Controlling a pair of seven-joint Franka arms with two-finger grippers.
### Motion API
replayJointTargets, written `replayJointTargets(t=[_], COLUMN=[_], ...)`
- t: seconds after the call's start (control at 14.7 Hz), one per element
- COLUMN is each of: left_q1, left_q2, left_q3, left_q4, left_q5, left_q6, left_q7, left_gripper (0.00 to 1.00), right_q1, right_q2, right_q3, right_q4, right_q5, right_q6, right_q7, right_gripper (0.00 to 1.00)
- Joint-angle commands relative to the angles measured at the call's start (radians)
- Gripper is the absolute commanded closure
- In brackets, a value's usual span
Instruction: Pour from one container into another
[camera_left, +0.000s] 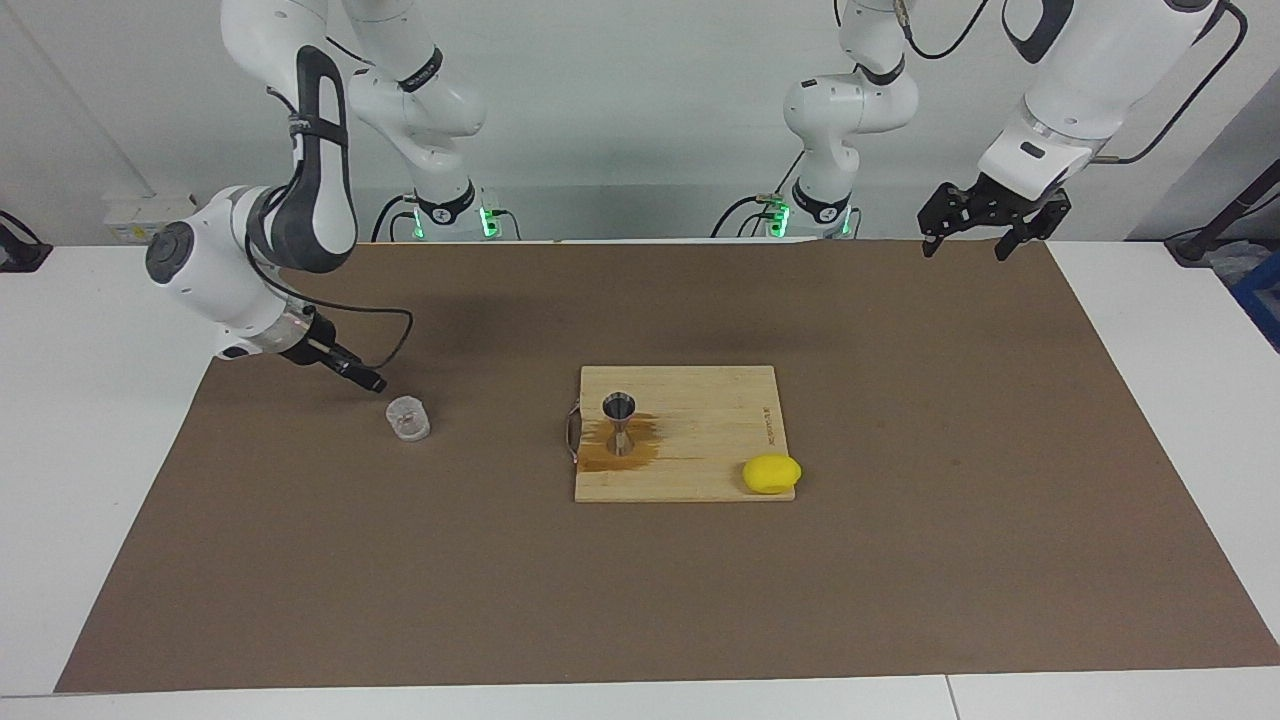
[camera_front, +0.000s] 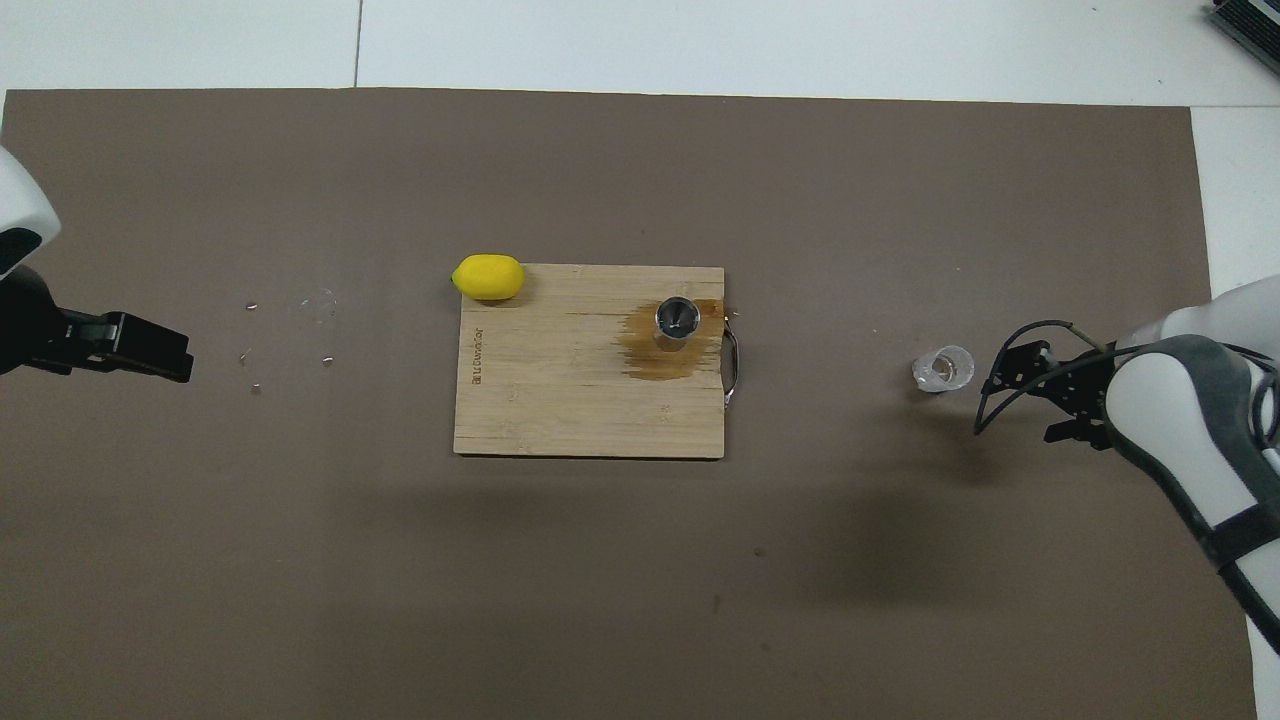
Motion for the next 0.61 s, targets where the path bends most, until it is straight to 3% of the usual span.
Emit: replayJointTargets(t=[0.0, 0.2, 0.55], left_q1=[-0.013, -0.013, -0.011], left_q2=[-0.023, -0.023, -0.023], left_q3=[0.011, 0.011, 0.011], left_q4=[-0.016, -0.016, -0.016], left_q5=[0.018, 0.018, 0.018], left_q6=[-0.011, -0.011, -0.011], left_q7=[0.002, 0.002, 0.002], left_gripper=[0.00, 0.00, 0.00], right_q1=[0.085, 0.165, 0.195], right_q2=[-0.064, -0.121, -0.118], right_q3=[0.003, 0.004, 0.007], right_q4=[-0.002, 0.021, 0.288], right_q5=[-0.060, -0.092, -0.175], right_q6=[-0.023, -0.049, -0.278], right_q7=[-0.026, -0.031, -0.031], right_gripper=[0.00, 0.00, 0.00])
